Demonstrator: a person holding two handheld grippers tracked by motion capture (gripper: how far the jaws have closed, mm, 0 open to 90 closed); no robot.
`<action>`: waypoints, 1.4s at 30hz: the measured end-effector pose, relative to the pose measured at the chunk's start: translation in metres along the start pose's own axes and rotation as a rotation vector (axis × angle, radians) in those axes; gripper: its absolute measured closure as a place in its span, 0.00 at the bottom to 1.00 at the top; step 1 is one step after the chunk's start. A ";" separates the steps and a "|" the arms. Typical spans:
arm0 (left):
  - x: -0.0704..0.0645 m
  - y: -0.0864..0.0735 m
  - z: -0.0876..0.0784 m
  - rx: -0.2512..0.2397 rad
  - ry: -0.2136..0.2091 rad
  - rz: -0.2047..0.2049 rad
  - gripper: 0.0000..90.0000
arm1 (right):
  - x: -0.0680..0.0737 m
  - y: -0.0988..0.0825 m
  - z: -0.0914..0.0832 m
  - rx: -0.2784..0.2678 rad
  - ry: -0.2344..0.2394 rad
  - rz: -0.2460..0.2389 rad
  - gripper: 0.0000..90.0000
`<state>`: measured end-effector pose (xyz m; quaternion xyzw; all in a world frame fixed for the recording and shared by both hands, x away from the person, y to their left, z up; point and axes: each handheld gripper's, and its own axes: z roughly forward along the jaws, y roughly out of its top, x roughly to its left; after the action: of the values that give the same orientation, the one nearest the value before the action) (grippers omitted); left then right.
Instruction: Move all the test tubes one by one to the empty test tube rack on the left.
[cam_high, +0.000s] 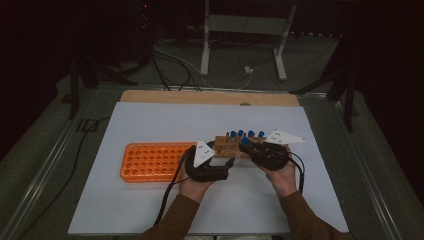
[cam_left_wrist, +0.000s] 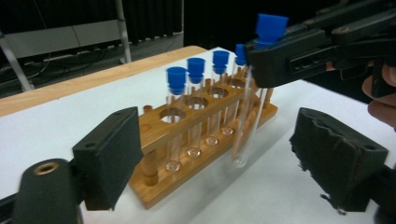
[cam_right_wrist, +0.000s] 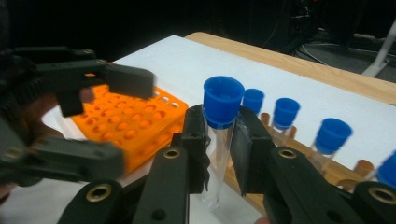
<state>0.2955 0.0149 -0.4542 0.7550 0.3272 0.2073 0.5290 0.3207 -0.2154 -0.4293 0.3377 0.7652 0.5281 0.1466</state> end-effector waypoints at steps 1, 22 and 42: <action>-0.002 0.000 0.002 0.005 0.002 0.008 0.28 | 0.001 0.000 0.000 -0.001 0.001 0.001 0.85; -0.009 -0.001 0.020 0.043 -0.072 0.055 0.86 | 0.011 -0.001 0.007 0.006 0.058 0.008 0.85; 0.008 -0.004 0.015 0.061 -0.036 0.004 0.87 | -0.001 0.003 -0.004 -0.027 -0.008 0.049 0.24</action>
<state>0.3097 0.0118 -0.4634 0.7750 0.3223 0.1846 0.5113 0.3205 -0.2184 -0.4254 0.3563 0.7490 0.5404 0.1412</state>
